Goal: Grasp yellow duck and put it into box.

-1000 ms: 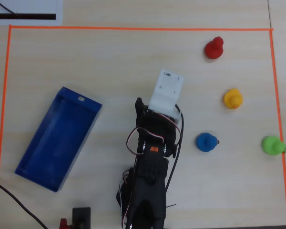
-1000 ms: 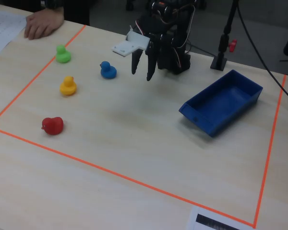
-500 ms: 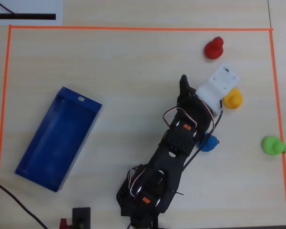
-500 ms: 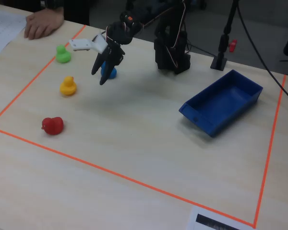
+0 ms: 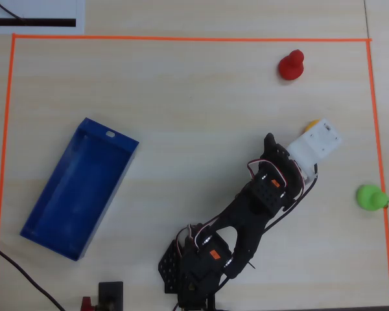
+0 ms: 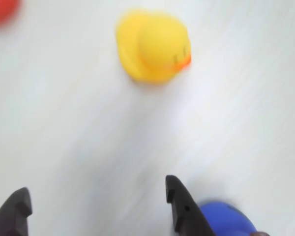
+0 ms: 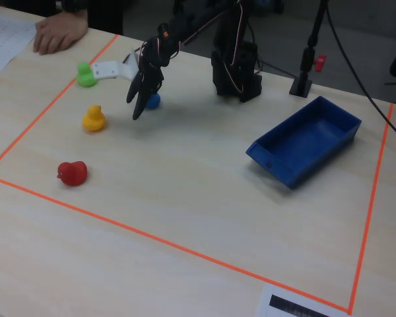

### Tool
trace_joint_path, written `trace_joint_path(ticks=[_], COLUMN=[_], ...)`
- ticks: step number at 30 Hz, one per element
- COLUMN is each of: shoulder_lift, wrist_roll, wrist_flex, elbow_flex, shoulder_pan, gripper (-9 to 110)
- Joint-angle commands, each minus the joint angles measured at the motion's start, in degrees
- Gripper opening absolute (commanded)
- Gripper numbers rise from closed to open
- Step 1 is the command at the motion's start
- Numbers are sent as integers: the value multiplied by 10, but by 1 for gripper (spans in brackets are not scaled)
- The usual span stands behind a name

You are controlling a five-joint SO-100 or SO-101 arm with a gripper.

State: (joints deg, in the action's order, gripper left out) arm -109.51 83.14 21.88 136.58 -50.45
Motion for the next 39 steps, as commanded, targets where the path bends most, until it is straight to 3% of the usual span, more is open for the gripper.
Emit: trace_joint_path(ticks=[1, 6, 13, 17, 27, 39], shoulder_lift=[9, 47, 122, 193, 301, 343], wrist_roll=[61, 73, -60, -87, -82, -60], wrist_flex=[39, 60, 16, 25, 61, 71], elbow_flex=[-13, -47, -200, -314, -440, -452], shoulder_pan=[-3, 4, 16, 15, -11, -41], gripper=[37, 37, 37, 37, 37, 37])
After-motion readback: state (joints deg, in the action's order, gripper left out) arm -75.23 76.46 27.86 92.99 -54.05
